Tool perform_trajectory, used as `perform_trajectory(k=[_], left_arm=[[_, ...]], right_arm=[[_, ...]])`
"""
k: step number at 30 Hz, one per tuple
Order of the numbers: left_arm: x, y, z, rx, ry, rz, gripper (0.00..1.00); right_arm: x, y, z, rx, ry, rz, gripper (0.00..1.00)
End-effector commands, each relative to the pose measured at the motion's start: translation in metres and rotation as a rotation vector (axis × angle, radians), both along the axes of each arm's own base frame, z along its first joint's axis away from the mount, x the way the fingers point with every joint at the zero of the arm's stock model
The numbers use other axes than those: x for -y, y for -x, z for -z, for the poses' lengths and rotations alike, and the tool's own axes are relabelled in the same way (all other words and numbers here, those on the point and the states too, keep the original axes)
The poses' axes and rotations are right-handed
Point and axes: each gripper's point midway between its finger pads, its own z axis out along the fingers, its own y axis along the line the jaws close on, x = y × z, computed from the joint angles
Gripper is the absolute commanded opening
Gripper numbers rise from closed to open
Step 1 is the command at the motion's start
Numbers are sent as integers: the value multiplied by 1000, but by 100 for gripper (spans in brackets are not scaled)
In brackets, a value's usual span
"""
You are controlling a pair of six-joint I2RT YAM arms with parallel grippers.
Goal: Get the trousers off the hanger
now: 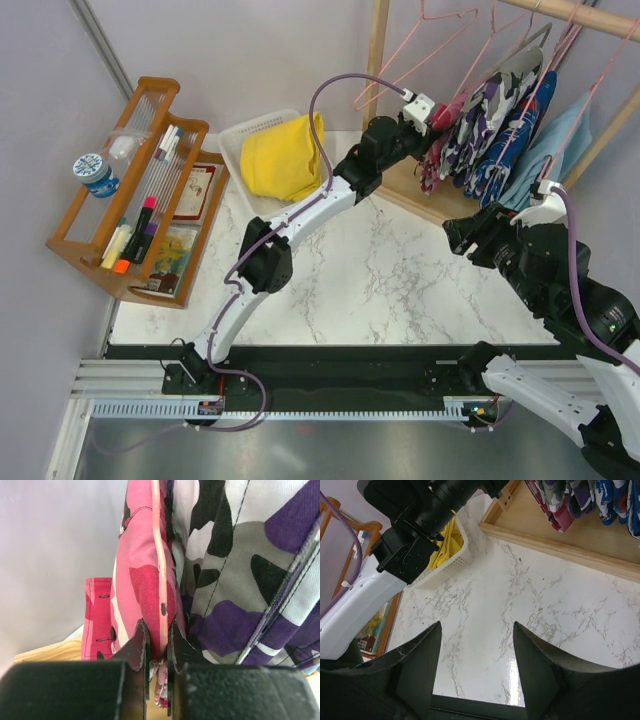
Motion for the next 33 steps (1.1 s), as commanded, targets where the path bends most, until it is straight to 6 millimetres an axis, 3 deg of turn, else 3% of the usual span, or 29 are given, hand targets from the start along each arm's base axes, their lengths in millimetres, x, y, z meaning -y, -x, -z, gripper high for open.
perform_trajectory(k=[1,2,4,5,7,8,11,15,23,33], left_arm=[[-11,11,-63,40,112,-11,2],[-17,16,-78,45,125,-13,2],[-23,19,-82,21,125,-26,2],[-31,25,-101,30,148,-35,2],[-40,28,-104,3,157,-55,2],[-49,36,-126,16,184,-60,2],[-60,46,-145,-1,218,-63,2],[-79,67,-192,9,287,-39,2],[-100,90,-238,40,342,-15,2],[-126,113,-276,70,387,-10,2]], right_arm=[[-5,-2,-4,4,3,-21,67],[-6,-2,-4,5,3,-24,66],[-6,-2,-3,4,4,-24,67],[-6,-3,-4,7,4,-22,67],[-7,-4,-7,16,-1,-25,67],[-6,-4,-7,17,1,-20,67],[-7,-6,-9,23,6,-21,67],[-7,-9,-11,29,6,-14,67],[-16,-13,-28,56,-21,-40,67],[-22,-18,-39,71,-30,-54,67]])
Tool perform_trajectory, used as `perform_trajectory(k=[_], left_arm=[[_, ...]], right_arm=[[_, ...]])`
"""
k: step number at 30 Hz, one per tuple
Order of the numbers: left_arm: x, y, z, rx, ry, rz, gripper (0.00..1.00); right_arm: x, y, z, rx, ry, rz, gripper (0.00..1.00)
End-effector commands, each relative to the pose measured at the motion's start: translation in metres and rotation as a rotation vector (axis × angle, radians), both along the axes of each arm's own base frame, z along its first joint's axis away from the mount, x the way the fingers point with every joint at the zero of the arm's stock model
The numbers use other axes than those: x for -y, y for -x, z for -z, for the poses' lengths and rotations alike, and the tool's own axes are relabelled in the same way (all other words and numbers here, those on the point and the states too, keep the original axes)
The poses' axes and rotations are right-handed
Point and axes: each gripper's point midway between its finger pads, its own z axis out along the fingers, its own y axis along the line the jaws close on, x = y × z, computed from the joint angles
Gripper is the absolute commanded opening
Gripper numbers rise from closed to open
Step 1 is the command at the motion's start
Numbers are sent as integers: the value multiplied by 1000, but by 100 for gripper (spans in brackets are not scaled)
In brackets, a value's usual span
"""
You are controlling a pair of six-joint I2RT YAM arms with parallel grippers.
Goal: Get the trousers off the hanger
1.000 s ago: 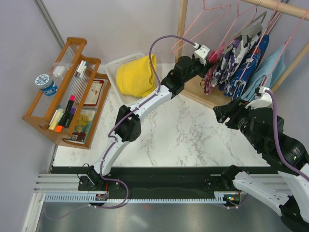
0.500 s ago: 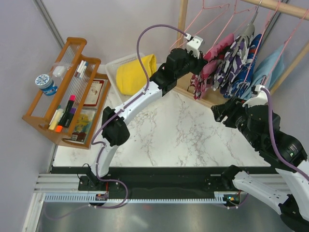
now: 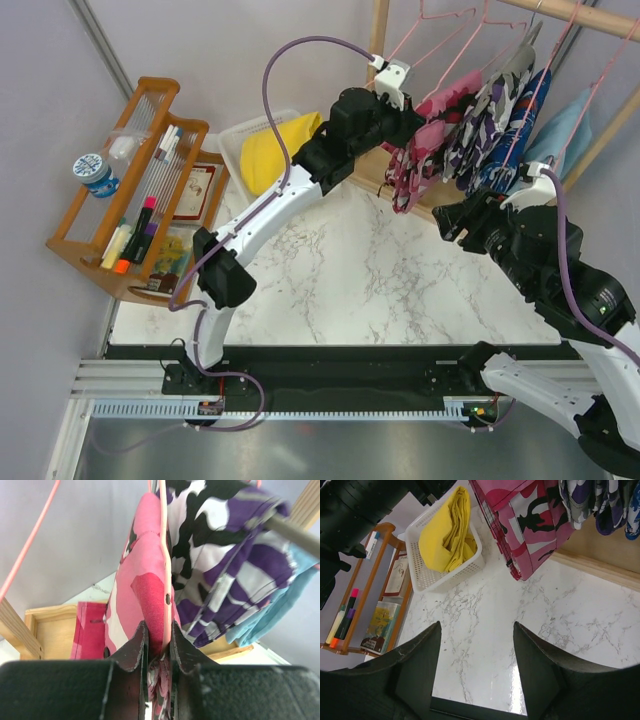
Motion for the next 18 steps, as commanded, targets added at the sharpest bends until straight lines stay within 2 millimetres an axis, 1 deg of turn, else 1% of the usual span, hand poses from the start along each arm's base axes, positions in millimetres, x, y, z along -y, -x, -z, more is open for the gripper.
perform_trajectory(k=[1,2,4,5,7,8,9,10,11,12,13,14,15,16,17,18], left_arm=[[-60,54,-187,281,358,-1,2],[-65,58,-194,288,366,-5,2],[-70,60,-198,288,365,-12,2],[-73,64,-203,295,367,-10,2],[-77,69,-205,295,364,-5,2],[-77,69,-200,286,354,-2,2],[-83,75,-206,293,360,-1,2],[-85,79,-207,295,360,5,2],[-85,77,-201,285,345,1,2],[-91,85,-208,296,352,3,2],[-93,87,-207,295,348,6,2],[-93,87,-202,289,335,8,2],[-95,90,-203,292,332,12,2],[-103,98,-209,302,340,13,2],[-103,99,-202,291,325,12,2],[-106,101,-201,292,321,13,2]], right_arm=[[-5,-2,-24,58,-32,-22,67],[-6,-2,-25,59,-33,-25,67],[-8,-3,-26,61,-38,-29,67],[-9,-3,-26,60,-39,-35,67],[-10,-3,-27,59,-44,-39,67],[-11,-4,-27,58,-43,-39,67],[-11,-4,-27,59,-44,-41,67],[-12,-4,-29,62,-48,-45,67],[-13,-4,-30,63,-49,-46,67],[-14,-5,-31,65,-51,-51,67],[-14,-4,-34,71,-57,-54,67],[-17,-4,-36,71,-62,-64,67],[-18,-5,-38,74,-65,-67,67],[-20,-5,-40,80,-71,-73,67],[-22,-6,-41,79,-73,-82,67],[-25,-7,-42,80,-75,-90,67]])
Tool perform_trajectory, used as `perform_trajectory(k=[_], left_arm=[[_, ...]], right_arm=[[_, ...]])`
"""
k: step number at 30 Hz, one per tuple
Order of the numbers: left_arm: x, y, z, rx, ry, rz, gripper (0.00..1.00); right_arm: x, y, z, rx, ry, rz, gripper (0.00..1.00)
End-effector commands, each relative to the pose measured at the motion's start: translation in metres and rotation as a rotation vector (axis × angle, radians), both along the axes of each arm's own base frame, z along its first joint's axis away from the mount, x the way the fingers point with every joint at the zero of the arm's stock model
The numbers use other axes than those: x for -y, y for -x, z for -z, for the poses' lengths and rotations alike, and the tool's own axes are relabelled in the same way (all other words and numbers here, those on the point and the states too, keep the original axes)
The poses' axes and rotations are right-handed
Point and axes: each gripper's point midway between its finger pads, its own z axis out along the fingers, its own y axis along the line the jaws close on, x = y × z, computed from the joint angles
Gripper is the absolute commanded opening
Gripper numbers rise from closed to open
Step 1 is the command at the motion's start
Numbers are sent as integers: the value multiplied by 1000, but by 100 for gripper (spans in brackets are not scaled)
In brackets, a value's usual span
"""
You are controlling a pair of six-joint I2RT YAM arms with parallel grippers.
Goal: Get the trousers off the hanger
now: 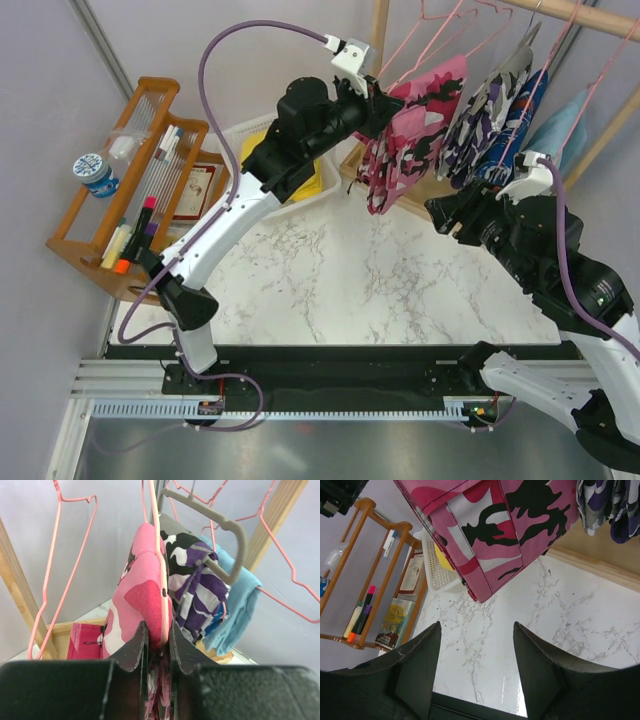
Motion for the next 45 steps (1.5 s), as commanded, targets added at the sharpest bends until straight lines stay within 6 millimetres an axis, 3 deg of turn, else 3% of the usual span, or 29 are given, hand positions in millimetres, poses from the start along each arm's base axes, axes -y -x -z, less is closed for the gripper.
perform_trajectory(k=[1,3,10,14,15,17,18,19,25,30,36,45], left_arm=[[-56,58,-118,226,235,18,2],[-56,61,-102,192,200,29,2],[-87,94,-95,184,186,39,2],[-102,113,-75,149,166,58,2],[-113,124,-82,160,183,59,2],[-117,131,-68,134,166,69,2],[-130,145,-77,153,187,73,2],[-130,148,-67,135,178,86,2],[-159,185,-57,114,180,121,2],[-173,201,-41,84,156,132,2],[-183,209,-29,65,141,122,2],[-181,217,-15,36,120,164,2]], right_arm=[[-11,-2,-28,68,-48,-44,67],[-18,-5,-29,66,-51,-63,67],[-42,-10,-50,94,-109,-151,67],[-63,-12,-59,94,-164,-224,68],[-68,-13,-63,102,-177,-241,68],[-77,-14,-66,95,-209,-275,68],[-81,-16,-71,106,-227,-280,68],[-83,-16,-73,108,-240,-287,68],[-113,-23,-90,109,-359,-375,69],[-130,-21,-103,121,-452,-449,69],[-131,-22,-107,132,-470,-449,72],[-143,-33,-103,129,-490,-466,72]])
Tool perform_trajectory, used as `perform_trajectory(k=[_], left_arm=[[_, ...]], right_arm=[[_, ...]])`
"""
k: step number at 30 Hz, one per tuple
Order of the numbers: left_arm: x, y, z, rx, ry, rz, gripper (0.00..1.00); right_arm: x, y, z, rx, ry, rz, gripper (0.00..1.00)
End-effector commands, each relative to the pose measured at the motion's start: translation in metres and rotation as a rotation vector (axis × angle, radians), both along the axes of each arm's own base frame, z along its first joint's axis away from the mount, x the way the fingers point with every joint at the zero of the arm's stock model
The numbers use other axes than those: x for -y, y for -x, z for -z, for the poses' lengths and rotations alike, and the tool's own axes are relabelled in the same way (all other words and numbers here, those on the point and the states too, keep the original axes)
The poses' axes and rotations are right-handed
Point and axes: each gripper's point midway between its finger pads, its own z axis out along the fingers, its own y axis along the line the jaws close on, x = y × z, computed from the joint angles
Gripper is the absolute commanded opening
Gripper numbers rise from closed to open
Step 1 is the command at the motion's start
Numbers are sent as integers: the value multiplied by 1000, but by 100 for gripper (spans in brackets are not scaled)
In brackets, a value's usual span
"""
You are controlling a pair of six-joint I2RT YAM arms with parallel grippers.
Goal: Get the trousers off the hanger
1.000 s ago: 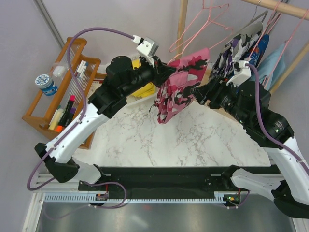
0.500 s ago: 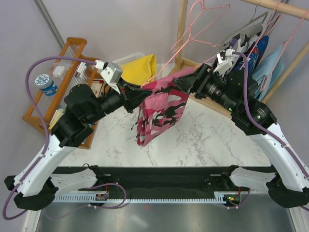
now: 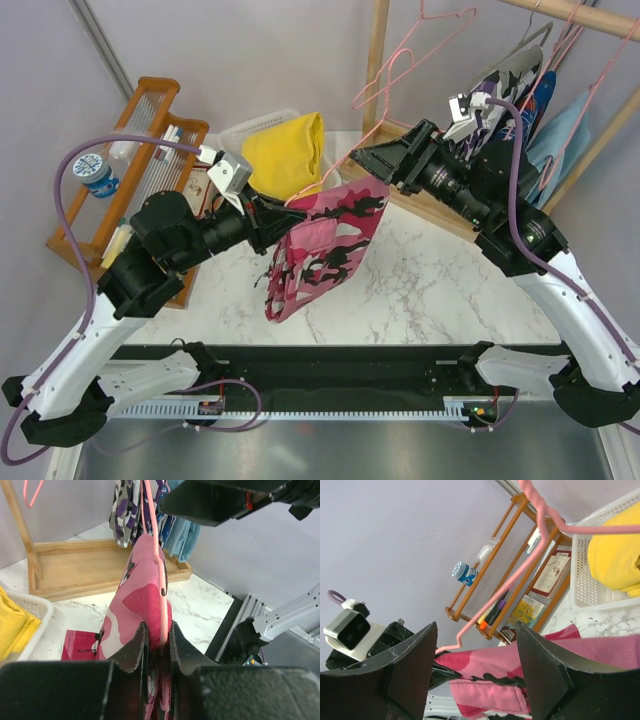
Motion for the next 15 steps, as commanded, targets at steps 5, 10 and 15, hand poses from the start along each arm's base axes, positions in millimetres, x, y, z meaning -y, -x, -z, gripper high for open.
perform_trajectory(k=[5,10,15], left_arm=[[-7,21,-57,124,180,55,2],[-5,23,-56,130,174,73,2],[-4,21,-45,124,153,70,2]], right_arm=[[-17,-15,-3,12,-43,-19,67],[-20,-26,2,0,-51,11,61],[-21,-35,5,-16,-49,43,51]])
